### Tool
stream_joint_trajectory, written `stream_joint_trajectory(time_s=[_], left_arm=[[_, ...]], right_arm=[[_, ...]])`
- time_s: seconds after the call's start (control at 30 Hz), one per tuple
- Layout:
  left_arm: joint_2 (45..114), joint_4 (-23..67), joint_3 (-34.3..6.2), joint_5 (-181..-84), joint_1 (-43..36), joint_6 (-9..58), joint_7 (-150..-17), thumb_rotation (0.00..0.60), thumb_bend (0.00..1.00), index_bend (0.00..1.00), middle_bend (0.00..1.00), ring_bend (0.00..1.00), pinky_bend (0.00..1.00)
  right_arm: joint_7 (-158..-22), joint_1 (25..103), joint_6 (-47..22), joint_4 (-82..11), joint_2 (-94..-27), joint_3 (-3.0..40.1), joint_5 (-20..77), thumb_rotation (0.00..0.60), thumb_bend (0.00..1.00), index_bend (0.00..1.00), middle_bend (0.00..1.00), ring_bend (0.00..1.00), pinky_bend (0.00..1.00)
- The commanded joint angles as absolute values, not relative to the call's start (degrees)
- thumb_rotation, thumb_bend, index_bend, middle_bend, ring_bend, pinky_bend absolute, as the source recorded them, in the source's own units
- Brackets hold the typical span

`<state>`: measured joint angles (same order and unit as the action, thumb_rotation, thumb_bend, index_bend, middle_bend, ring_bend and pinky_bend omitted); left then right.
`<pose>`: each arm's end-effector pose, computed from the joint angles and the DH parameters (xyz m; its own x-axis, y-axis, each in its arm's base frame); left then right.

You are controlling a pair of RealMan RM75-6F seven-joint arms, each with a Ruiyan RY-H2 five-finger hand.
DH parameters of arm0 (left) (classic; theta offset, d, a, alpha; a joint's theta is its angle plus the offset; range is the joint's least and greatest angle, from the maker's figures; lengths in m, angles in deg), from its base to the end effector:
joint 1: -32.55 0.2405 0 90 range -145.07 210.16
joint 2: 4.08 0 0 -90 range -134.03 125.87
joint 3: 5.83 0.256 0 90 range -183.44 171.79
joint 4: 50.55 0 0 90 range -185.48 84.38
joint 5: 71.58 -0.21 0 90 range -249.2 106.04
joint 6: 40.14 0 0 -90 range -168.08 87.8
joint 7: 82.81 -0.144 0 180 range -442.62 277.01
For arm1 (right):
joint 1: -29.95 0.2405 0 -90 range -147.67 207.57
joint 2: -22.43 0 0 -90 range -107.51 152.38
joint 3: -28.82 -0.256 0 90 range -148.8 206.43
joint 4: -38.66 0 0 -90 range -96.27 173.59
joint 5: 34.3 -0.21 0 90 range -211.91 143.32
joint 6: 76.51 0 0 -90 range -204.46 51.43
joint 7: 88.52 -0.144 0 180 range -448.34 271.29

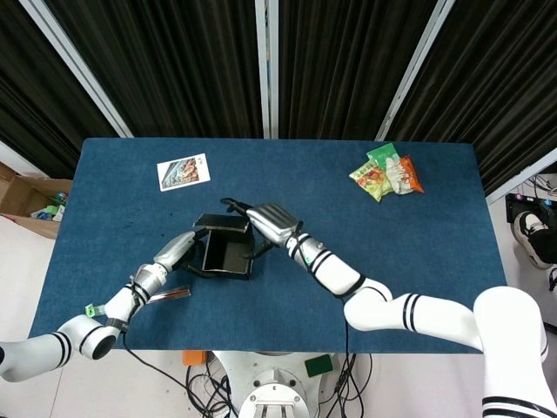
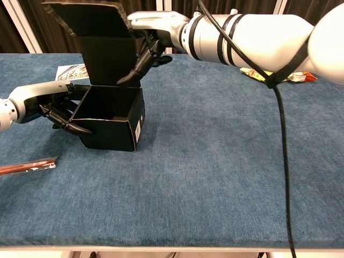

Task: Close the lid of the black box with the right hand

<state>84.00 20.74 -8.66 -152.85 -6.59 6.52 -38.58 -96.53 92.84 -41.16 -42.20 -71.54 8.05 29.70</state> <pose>-0.2200 0.3307 -0.0289 -0.1951 0.6014 0.7748 0.9590 -0.0487 0.2792 0.0147 -0.3721 -0.0530 0.1506 -0.5705 0.8074 -0.8418 -0.5022 -0.1978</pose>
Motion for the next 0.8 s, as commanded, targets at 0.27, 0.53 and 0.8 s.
stream_joint_trajectory(time_s=[0.27, 0.53, 0.8], left_arm=[[83.86, 21.7, -8.86, -152.0, -5.4, 8.37, -44.0, 0.533, 0.03, 0.1, 0.16, 0.61, 0.84], [82.07, 25.32, -8.37, -151.21, -2.83, 11.36, -48.58, 0.497, 0.03, 0.09, 0.11, 0.61, 0.84], [80.65, 27.97, -8.6, -150.03, -0.9, 13.72, -53.31, 0.482, 0.02, 0.09, 0.11, 0.61, 0.84]], right_arm=[[-106.44, 91.2, -43.88, -49.34, -66.04, 7.65, 36.05, 0.6, 0.18, 0.05, 0.24, 0.81, 1.0], [-107.87, 90.91, -44.89, -53.14, -62.72, 8.68, 36.66, 0.6, 0.18, 0.05, 0.25, 0.81, 1.0], [-106.23, 90.67, -42.98, -55.84, -60.36, 8.72, 35.1, 0.6, 0.16, 0.05, 0.26, 0.81, 1.0]])
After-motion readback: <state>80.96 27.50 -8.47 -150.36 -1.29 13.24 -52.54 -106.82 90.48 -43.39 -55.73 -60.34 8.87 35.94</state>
